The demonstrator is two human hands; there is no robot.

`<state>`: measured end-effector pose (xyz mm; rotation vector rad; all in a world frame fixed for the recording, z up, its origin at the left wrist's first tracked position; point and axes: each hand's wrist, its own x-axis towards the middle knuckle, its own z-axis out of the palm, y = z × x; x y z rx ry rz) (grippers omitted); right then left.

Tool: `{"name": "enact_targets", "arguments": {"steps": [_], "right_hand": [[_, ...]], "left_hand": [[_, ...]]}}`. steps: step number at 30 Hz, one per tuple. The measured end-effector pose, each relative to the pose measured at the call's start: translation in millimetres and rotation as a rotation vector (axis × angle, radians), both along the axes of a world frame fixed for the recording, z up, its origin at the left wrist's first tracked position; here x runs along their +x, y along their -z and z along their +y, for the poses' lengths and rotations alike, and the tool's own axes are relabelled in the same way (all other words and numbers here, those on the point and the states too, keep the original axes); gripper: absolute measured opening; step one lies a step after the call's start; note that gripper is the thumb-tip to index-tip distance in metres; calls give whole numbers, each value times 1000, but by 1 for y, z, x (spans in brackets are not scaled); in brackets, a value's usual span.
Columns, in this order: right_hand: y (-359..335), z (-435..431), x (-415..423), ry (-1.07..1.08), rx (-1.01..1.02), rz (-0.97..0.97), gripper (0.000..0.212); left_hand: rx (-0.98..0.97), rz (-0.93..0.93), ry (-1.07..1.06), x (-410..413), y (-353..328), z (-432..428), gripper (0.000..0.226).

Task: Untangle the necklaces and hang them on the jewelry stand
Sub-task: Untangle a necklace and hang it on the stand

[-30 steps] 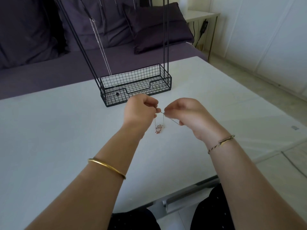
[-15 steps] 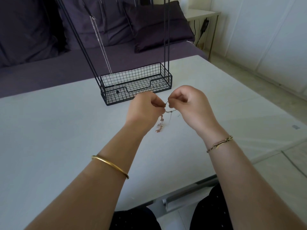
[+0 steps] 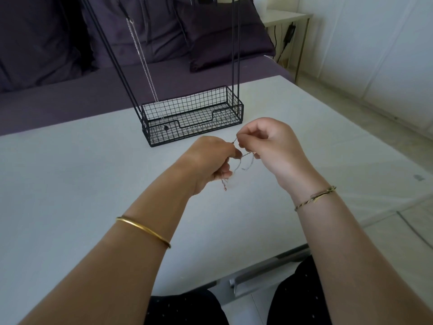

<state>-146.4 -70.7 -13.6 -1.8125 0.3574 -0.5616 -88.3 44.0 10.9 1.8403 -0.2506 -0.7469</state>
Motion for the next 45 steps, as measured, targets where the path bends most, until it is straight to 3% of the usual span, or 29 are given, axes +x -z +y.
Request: {"name": "enact_targets", "arguments": {"steps": [6, 12, 18, 28, 32, 38, 45], "right_hand": [[2, 1, 1, 30, 33, 36, 20], [9, 3, 3, 33, 203, 153, 21], [3, 8, 0, 70, 354, 196, 29], [0, 18, -3, -126, 423, 253, 22], [-3, 16, -5, -117, 542, 192, 22], [2, 13, -8, -86, 217, 229, 17], [5, 9, -8, -65, 173, 197, 12]], "left_hand": [[-38, 122, -20, 0, 1, 3, 13], [-350, 498, -159, 4, 0, 6, 25], [-465, 598, -201, 5, -1, 8, 26], [-487, 542, -198, 1, -7, 13, 19], [-389, 369, -220, 0, -8, 17, 19], [-166, -14, -205, -2, -6, 21, 10], [-91, -189, -158, -1, -2, 19, 14]]}}
